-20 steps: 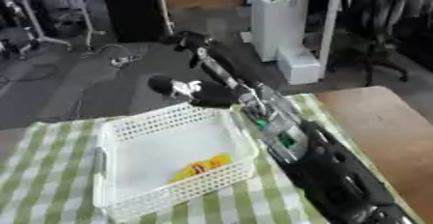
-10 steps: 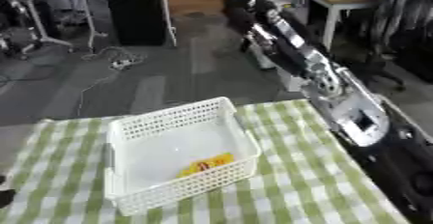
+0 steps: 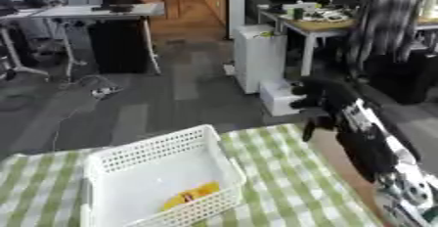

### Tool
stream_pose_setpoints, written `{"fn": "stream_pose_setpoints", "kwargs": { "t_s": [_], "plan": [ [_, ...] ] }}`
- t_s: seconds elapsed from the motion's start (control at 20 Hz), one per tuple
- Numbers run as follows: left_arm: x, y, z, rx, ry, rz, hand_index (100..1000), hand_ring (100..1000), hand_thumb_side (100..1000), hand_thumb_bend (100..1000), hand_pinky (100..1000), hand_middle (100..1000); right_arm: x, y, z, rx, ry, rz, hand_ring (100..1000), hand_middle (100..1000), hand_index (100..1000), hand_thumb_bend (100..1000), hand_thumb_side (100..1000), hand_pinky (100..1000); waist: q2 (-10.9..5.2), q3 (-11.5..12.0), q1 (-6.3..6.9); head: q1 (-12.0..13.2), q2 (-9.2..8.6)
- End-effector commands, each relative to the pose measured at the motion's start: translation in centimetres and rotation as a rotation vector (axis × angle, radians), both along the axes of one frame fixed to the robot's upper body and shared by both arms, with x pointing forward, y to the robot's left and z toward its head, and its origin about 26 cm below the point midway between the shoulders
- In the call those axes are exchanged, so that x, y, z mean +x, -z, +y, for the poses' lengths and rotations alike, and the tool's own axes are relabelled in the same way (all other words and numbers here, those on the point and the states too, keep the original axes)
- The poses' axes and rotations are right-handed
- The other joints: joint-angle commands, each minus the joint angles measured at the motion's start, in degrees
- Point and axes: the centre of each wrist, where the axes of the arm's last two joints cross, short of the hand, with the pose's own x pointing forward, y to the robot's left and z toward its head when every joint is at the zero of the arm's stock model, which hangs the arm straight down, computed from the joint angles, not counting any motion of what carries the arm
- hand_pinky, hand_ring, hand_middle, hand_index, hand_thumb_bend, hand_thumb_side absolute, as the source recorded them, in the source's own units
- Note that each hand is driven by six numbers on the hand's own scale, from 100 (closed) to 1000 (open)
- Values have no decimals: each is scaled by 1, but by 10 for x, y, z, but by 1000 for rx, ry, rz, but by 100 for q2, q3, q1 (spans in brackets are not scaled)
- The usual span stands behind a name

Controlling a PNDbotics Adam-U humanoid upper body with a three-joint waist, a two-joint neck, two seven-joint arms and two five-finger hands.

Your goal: Pick up objects on the table and place them in the box.

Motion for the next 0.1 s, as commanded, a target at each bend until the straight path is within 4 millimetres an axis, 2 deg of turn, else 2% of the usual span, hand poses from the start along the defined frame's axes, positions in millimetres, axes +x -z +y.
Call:
{"fn": "stream_pose_setpoints", "kwargs": {
  "t_s": [0.05,0.1],
  "plan": [
    [-3,-13,3,18,1,-41,942,706,761,431,773,733,-10,21,-3,126,44,10,702,716,848,656,729,326,-13,-31,-27,-119,-330],
    [-4,-13,2,18,4,-42,942,706,761,431,773,733,-13,31,-3,161,60,24,702,716,848,656,729,326,-3,-36,-32,-137,-387]
  ]
}}
